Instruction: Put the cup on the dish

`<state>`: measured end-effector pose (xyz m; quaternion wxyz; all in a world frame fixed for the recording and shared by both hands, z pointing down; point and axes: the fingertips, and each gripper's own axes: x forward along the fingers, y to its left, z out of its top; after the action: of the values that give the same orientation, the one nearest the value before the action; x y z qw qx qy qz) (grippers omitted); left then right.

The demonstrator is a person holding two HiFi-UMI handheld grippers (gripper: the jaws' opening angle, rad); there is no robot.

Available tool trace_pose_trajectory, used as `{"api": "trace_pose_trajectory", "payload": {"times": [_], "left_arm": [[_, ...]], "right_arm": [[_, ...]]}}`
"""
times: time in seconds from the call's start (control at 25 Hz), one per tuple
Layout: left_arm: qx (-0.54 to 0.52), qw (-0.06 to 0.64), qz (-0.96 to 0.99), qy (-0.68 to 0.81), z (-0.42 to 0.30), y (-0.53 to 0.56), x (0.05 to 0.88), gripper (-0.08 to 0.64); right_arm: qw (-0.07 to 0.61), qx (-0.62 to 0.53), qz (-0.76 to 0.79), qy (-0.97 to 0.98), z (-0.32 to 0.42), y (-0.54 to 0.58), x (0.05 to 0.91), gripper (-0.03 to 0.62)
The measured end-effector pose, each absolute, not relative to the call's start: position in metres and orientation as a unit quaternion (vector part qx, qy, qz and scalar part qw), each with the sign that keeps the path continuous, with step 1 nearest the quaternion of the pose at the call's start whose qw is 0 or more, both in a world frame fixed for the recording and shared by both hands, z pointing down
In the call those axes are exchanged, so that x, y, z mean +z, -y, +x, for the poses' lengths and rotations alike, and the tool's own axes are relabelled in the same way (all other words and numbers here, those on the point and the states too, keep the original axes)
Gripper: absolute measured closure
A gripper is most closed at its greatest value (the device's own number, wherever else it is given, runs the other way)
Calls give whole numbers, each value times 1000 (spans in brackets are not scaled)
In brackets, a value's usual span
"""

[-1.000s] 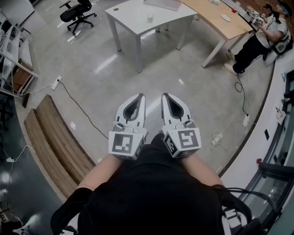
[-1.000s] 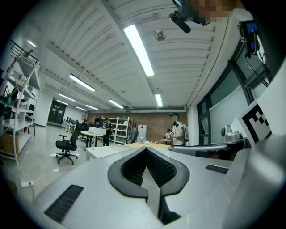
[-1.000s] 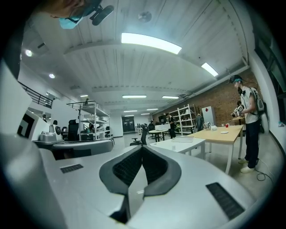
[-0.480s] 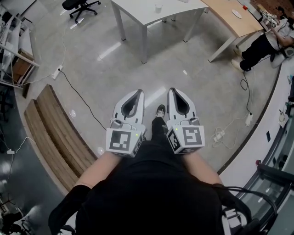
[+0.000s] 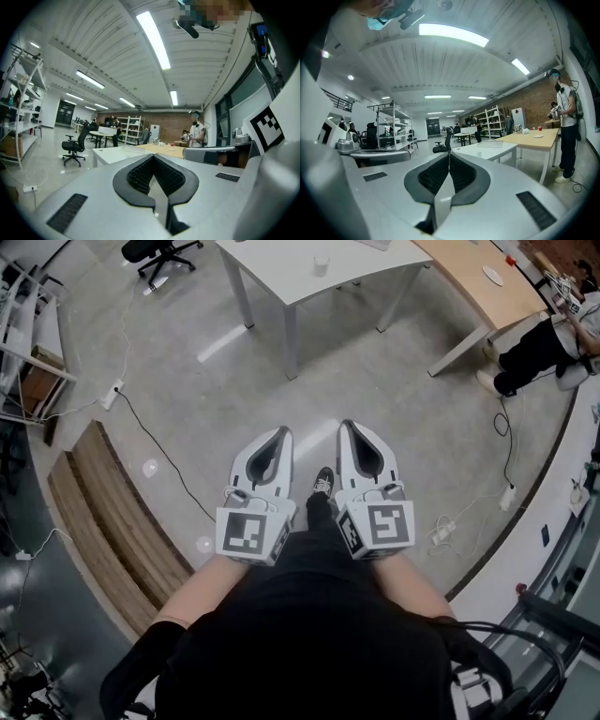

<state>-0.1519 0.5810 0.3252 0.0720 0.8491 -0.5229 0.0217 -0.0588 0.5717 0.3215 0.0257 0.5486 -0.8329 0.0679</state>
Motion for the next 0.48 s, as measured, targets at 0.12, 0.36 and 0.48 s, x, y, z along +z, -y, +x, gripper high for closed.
{"api": "trace_pose_trajectory", "payload": {"times": [0.12,0.36,0.48], "left_arm": [[18,75,854,515,-137,-547,332,554],[27,81,853,514,-107,-485,333,554],[41,78,850,519,-94,-458,332,554]], "right_arm": [[28,76,551,831,-49,-538,332,578],[32,82,534,841,-31,-479,333,578],[34,84,527,845,-19,-455,333,578]]}}
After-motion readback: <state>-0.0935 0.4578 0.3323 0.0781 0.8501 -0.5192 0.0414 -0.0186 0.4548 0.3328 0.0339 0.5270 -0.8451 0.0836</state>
